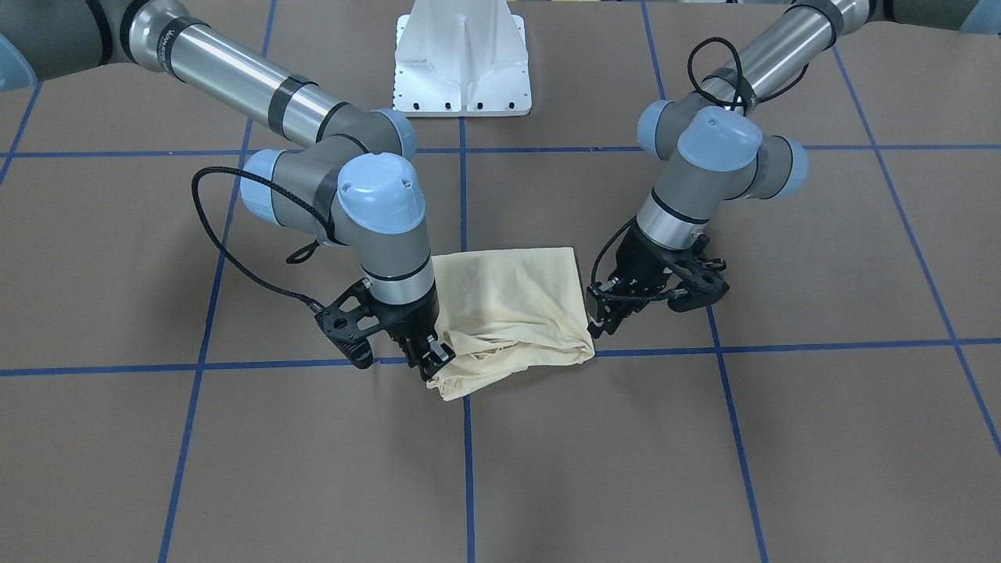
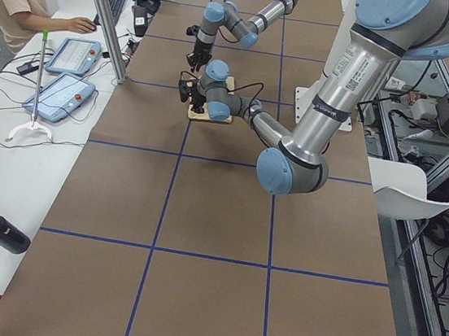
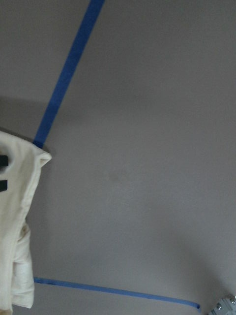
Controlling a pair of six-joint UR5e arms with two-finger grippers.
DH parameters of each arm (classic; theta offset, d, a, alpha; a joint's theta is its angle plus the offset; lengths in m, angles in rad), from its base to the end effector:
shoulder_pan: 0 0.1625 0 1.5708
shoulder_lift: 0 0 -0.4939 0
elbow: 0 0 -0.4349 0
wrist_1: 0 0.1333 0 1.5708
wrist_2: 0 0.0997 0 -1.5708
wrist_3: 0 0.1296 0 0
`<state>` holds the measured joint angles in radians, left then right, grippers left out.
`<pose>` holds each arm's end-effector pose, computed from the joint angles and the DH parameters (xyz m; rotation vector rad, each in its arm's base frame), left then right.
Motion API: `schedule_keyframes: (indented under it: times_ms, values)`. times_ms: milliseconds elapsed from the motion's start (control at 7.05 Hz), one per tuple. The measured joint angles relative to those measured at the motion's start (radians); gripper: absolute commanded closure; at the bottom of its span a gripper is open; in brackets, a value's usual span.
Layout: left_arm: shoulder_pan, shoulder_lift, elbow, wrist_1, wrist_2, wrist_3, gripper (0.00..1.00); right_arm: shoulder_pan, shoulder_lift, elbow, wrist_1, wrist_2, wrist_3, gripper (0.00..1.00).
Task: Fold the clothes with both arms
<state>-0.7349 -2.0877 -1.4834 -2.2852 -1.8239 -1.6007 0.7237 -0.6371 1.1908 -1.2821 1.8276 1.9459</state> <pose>0.5222 -0.6079 0.3720 0.1840 1.1598 -0.5318 -0.6281 -0.6889 0.2367 -0.0961 -0.9003 0.9182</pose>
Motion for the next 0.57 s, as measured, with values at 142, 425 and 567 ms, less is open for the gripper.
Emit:
schedule_keyframes:
  times_ms: [142, 425, 567]
  values:
    - [-0.017, -0.006, 0.003, -0.001, -0.002, 0.011, 0.13, 0.059, 0.023, -0.017, 0.005, 0.074, -0.027, 0.0]
    - [-0.032, -0.011, -0.015, 0.001, -0.009, 0.017, 0.14, 0.096, 0.015, -0.003, 0.007, 0.144, -0.054, 0.0]
    - [-0.037, -0.004, -0.041, 0.007, -0.024, 0.037, 0.14, 0.089, -0.03, 0.057, 0.007, 0.149, -0.07, 0.0]
